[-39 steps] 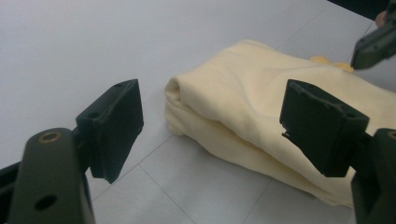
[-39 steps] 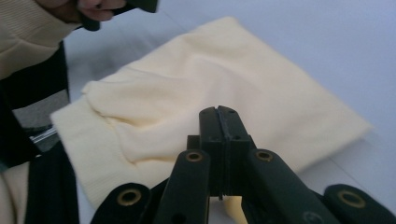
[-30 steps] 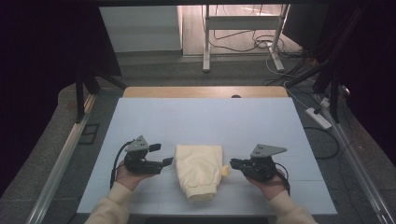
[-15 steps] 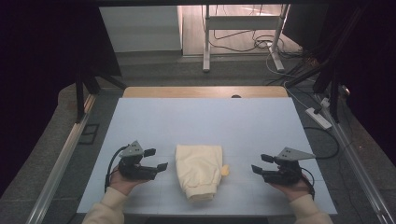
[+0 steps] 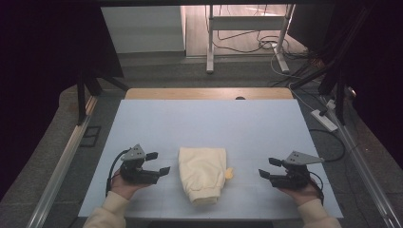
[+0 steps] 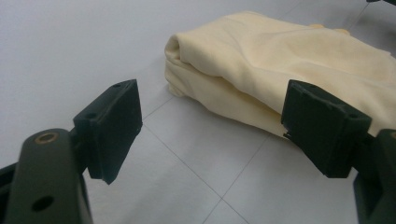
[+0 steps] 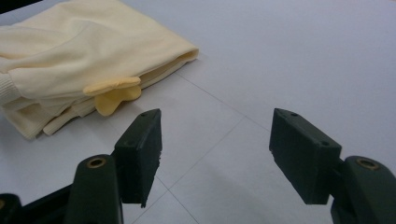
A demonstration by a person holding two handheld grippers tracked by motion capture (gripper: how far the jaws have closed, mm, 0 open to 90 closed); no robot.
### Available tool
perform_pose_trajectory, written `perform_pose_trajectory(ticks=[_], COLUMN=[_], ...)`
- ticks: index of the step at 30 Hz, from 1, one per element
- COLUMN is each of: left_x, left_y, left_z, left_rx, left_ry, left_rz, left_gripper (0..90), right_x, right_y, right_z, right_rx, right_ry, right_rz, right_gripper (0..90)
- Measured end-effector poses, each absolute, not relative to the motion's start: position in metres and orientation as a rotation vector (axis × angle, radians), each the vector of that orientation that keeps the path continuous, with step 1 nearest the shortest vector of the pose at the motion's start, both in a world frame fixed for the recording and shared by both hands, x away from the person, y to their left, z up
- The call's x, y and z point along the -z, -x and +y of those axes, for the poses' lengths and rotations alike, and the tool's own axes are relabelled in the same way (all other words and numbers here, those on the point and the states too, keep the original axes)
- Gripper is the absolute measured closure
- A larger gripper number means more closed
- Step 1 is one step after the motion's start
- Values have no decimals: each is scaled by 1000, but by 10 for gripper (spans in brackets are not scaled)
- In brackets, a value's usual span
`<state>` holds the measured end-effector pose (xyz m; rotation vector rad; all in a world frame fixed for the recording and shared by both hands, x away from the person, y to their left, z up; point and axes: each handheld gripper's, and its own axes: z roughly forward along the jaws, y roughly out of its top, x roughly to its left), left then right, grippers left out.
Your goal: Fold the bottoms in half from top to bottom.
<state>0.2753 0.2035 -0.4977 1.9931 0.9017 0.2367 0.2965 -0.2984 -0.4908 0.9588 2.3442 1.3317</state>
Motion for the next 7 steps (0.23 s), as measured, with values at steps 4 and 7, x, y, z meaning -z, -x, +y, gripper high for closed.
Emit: perform_pose_trajectory(ticks=[4,7], left_x=[498,497], left_y=[-275,-275], left_z=[204,204], left_rx=[-236,-240], left_ry=[-1991,-1992], left_rz=[903,905], left_gripper=[200,200], right_x=[490,490], right_y=[-296,-297], right_z=[-299,-299], right_rx=[-1339,-1344], right_ry=[-966,-964], right_rz=[2332,2331], right_gripper=[349,348])
